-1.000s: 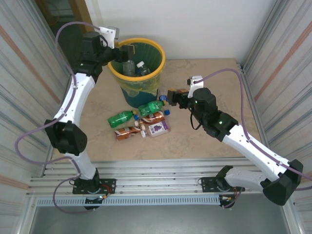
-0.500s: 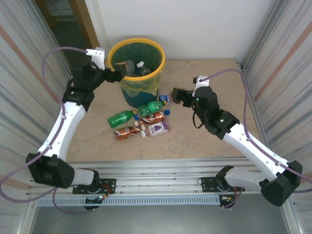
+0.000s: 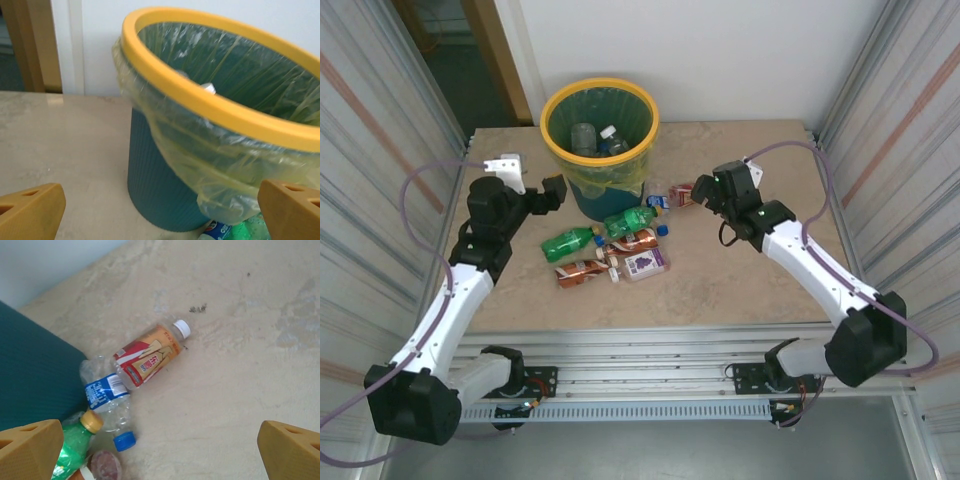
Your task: Put the plastic bottles in the bin
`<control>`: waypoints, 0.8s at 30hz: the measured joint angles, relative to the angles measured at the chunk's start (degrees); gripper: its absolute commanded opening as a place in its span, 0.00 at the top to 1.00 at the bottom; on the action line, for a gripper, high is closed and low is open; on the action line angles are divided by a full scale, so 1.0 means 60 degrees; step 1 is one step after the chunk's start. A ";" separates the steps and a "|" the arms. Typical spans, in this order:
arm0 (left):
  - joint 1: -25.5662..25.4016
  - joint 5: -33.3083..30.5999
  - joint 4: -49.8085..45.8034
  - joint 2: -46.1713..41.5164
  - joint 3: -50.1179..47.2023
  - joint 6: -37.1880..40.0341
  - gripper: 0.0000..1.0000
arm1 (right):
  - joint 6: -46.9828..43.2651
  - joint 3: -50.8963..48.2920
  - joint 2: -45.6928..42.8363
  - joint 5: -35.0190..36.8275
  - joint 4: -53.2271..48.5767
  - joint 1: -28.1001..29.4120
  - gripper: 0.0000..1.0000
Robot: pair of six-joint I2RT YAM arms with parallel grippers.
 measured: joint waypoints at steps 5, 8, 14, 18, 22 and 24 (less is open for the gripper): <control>0.0066 -0.0444 0.0317 -0.0055 -0.0426 -0.0171 0.01 | 0.0710 0.0874 0.1341 -0.0091 -0.0459 -0.0244 0.02; 0.0273 -0.0637 0.0484 -0.0058 -0.0528 -0.0346 0.01 | 0.1005 0.1541 0.2306 -0.0266 -0.0670 -0.0382 0.02; 0.0601 -0.0790 0.0601 -0.0058 -0.0532 -0.0525 0.01 | 0.1413 0.2958 0.4033 -0.0543 -0.1122 -0.0597 0.02; 0.0699 -0.0827 0.0608 -0.0058 -0.0532 -0.0561 0.01 | 0.1599 0.3887 0.5027 -0.0718 -0.1537 -0.0718 0.02; 0.0761 -0.0856 0.0630 -0.0058 -0.0546 -0.0565 0.01 | 0.1749 0.4717 0.5941 -0.0816 -0.1945 -0.0812 0.02; 0.0761 -0.0856 0.0630 -0.0058 -0.0546 -0.0565 0.01 | 0.1778 0.5005 0.6269 -0.0852 -0.2076 -0.0831 0.02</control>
